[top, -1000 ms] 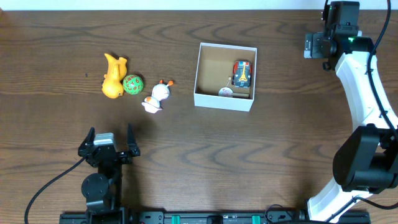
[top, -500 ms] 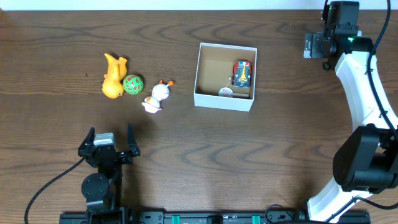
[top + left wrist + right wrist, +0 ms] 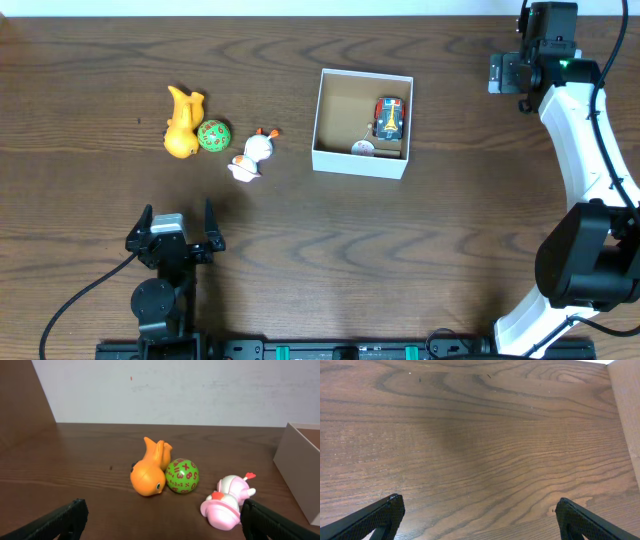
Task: Pack container
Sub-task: 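Reach the left gripper forward toward the orange goldfish toy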
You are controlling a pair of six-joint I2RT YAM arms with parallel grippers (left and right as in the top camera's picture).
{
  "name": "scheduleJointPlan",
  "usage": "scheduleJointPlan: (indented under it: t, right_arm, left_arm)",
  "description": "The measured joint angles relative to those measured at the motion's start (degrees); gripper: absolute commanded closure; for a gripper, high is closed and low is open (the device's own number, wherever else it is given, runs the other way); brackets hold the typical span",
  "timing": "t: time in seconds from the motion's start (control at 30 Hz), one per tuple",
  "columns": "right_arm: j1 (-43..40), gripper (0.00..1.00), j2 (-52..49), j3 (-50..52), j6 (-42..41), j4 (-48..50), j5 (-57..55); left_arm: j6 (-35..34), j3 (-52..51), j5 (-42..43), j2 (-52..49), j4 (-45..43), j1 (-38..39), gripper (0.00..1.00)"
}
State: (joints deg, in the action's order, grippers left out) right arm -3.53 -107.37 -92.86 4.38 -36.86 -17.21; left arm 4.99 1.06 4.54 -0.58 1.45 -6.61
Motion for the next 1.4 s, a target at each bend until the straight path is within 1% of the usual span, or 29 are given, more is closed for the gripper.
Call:
scheduleJointPlan:
  t: [0.27, 0.4, 0.5, 0.63, 0.7, 0.77, 0.87, 0.97, 1.03, 1.17, 1.33, 1.4]
  right_arm:
    - [0.00, 0.01, 0.00, 0.00, 0.00, 0.00, 0.00]
    - [0.00, 0.01, 0.00, 0.00, 0.00, 0.00, 0.00]
    - [0.00, 0.01, 0.00, 0.00, 0.00, -0.02, 0.00]
    - [0.00, 0.01, 0.00, 0.00, 0.00, -0.02, 0.02]
    - [0.00, 0.01, 0.00, 0.00, 0.00, -0.04, 0.00]
    - [0.00, 0.01, 0.00, 0.00, 0.00, -0.07, 0.00]
    - [0.00, 0.01, 0.00, 0.00, 0.00, -0.09, -0.02]
    - [0.00, 0.01, 0.00, 0.00, 0.00, -0.15, -0.02]
    - [0.00, 0.01, 0.00, 0.00, -0.02, -0.20, -0.09]
    - [0.00, 0.01, 0.00, 0.00, 0.00, -0.20, -0.17]
    - [0.00, 0.01, 0.00, 0.00, 0.00, -0.17, -0.17]
    - [0.00, 0.01, 0.00, 0.00, 0.00, -0.17, -0.20]
  left_arm:
    - [1.79, 0.00, -2.43, 0.00, -0.04, 0.00, 0.02]
    - [2.89, -0.13, -3.72, -0.02, -1.86, 0.00, 0.02]
    - [2.38, -0.26, -4.48, -0.02, -6.56, 0.00, 0.02]
    - [0.11, 2.45, -4.98, -1.38, -5.57, 0.00, 0.02]
    - [-1.95, 6.29, -5.01, -4.20, -3.72, 0.00, 0.02]
    - [-3.89, 11.61, -5.01, -8.79, -1.75, 0.00, 0.02]
    - [-5.75, 21.35, -5.03, -18.38, 1.51, -0.04, 0.02]
    - [-6.47, 32.48, -5.03, -30.69, 4.68, -0.04, 0.02]
    - [-6.16, 40.30, -5.03, -39.34, 8.39, -0.04, 0.02]
    - [-5.05, 58.58, -4.98, -57.53, 18.99, -0.04, 0.02]
    - [-4.35, 81.92, -4.96, -77.83, 37.46, -0.04, 0.02]
    - [-3.21, 89.26, -4.96, -84.39, 41.00, -0.04, 0.02]
